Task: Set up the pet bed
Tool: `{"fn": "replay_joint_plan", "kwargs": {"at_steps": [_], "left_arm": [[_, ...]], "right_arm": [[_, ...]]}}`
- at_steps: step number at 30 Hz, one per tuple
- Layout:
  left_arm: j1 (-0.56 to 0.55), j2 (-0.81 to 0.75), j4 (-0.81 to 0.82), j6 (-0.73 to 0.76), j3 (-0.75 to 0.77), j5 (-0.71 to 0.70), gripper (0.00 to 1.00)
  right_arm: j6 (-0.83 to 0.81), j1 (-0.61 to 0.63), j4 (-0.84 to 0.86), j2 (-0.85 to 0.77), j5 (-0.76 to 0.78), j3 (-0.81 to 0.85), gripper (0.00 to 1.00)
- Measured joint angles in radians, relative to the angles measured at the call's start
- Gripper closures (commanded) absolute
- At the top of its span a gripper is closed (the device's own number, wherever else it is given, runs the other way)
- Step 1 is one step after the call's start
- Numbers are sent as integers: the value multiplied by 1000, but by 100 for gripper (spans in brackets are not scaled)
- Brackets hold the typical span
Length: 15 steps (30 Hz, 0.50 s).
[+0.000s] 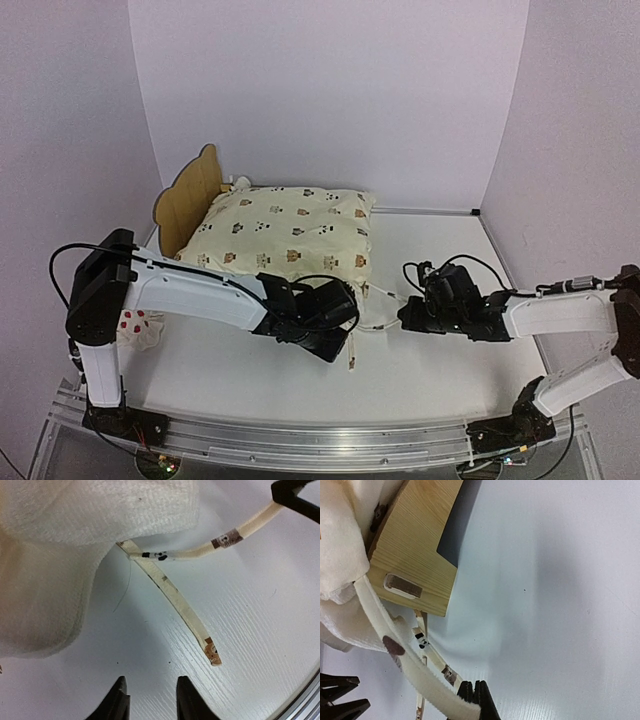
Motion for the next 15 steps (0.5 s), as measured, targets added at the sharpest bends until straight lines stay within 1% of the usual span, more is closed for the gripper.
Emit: {"fn": "replay_joint_plan", "kwargs": {"at_steps": [2,6,11,15], "left_arm": [[-5,4,2,-3,4,19,47],[-19,32,5,-3,29,44,45],[-34,86,-1,-3,84,60,44],[-40,141,-21,-3,144,63,47]], "right_arm": [[-14,0,-36,-20,1,20,100],[-41,0,-90,-70,11,50,100],[-66,0,-133,-108,23,56,100],[-74,0,-160,-115,28,56,100]]}}
